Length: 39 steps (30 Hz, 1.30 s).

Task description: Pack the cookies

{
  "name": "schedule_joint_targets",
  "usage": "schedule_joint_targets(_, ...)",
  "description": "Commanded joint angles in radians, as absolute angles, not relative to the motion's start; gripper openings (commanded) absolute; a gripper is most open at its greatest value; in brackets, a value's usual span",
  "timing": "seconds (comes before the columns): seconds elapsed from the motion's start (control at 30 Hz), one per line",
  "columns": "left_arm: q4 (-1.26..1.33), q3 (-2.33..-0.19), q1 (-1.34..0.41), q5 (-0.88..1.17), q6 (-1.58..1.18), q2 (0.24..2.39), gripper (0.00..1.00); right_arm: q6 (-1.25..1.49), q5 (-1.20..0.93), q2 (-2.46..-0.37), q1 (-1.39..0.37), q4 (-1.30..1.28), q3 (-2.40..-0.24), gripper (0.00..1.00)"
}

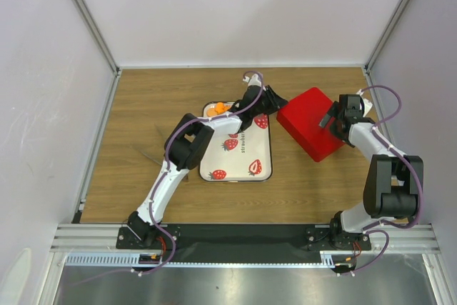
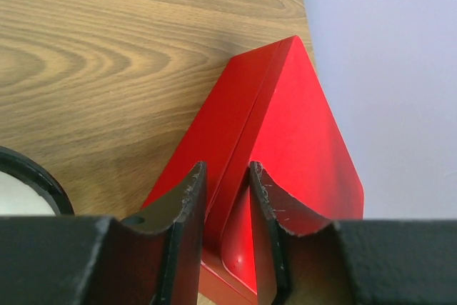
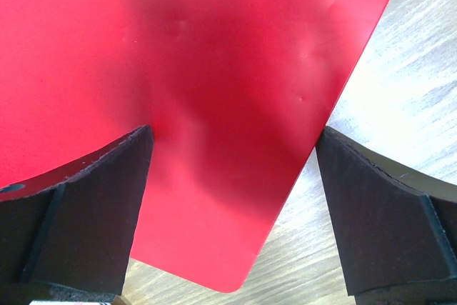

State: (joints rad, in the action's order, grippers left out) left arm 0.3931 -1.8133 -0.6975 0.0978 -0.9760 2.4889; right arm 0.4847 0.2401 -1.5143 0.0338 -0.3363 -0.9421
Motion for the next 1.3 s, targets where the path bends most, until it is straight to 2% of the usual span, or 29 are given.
schedule_joint_targets(0.0, 0.242, -1.816, -0.744, 0.091, -0.913, 2.48, 0.31, 0.453, 0.215, -1.572, 0.003, -0.374, -0.887, 1.0)
schedule_joint_targets(0.37, 0.244, -1.775, -0.744, 0.106, -0.894, 2.471, 0.33, 0.451, 0.227, -1.582, -0.023, -0.36, -0.874, 1.0)
schedule_joint_targets(0.63, 0.288, -1.717, -0.735, 0.149, -0.942, 2.456, 0.48, 0.446, 0.213, -1.574, -0.02, -0.36, -0.867, 1.0)
schedule_joint_targets(0.73, 0.324, -1.677, -0.718, 0.172, -0.965, 2.442, 0.5, 0.445, 0.186, -1.566, -0.009, -0.356, -0.858, 1.0)
schedule_joint_targets(1.27, 0.449, -1.609, -0.704, 0.241, -0.998, 2.424, 0.5, 0.462, 0.072, -1.525, 0.071, -0.336, -0.839, 1.0)
